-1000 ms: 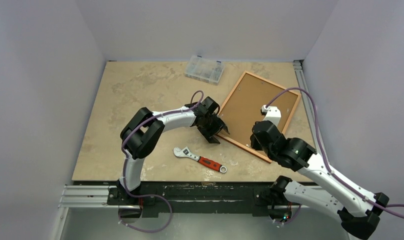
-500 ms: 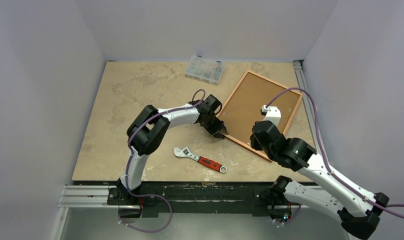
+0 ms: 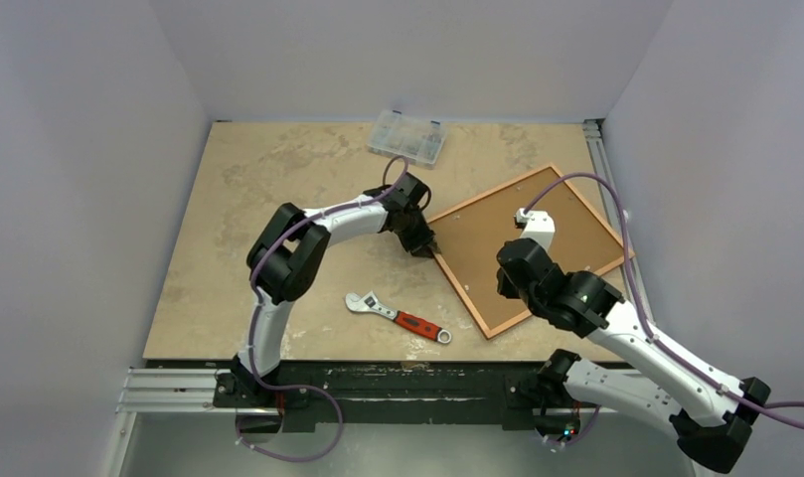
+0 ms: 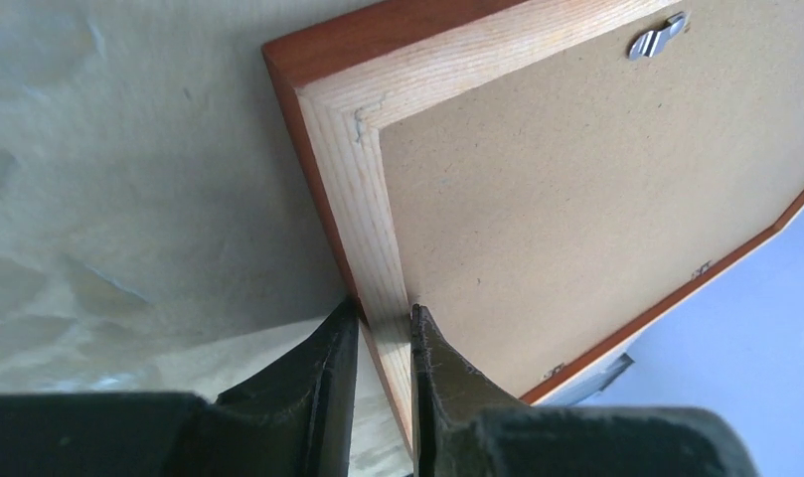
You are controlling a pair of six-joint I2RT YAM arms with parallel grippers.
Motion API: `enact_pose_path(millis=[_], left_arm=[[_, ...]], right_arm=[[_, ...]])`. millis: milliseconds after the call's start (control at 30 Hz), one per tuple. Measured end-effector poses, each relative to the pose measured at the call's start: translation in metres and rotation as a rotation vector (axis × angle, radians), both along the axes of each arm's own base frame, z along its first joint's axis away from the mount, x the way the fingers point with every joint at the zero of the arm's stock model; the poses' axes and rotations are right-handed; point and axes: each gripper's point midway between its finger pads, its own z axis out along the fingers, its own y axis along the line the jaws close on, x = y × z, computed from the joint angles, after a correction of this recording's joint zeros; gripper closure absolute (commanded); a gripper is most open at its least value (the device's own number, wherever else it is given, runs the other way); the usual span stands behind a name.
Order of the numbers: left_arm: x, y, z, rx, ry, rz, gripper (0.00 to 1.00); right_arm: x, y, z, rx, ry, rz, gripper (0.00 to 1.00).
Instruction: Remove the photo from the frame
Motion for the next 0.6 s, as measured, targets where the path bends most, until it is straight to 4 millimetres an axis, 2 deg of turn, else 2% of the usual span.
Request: enact_pose_path(millis=[100, 300, 467, 600], left_arm=[[0.01, 0.008, 0.001, 0.019, -0.028, -0.021, 0.96], [0.016, 0.01, 0.002, 0.015, -0.033, -0.044, 0.78], [0.015, 0.01, 0.003, 0.005, -0.038, -0.067, 0.84], [0.016, 0.01, 0.003, 0.0, -0.039, -0.075, 0.89]], right_arm=[[0.001, 0.001, -0.003, -0.013, 0.01, 0.002, 1.0], [0.001, 0.002, -0.005, -0.025, 0.019, 0.01, 1.0], [0.003, 0.004, -0.012, -0.05, 0.039, 0.016, 1.0], [0.012, 0.015, -0.024, -0.085, 0.069, 0.03, 1.0]])
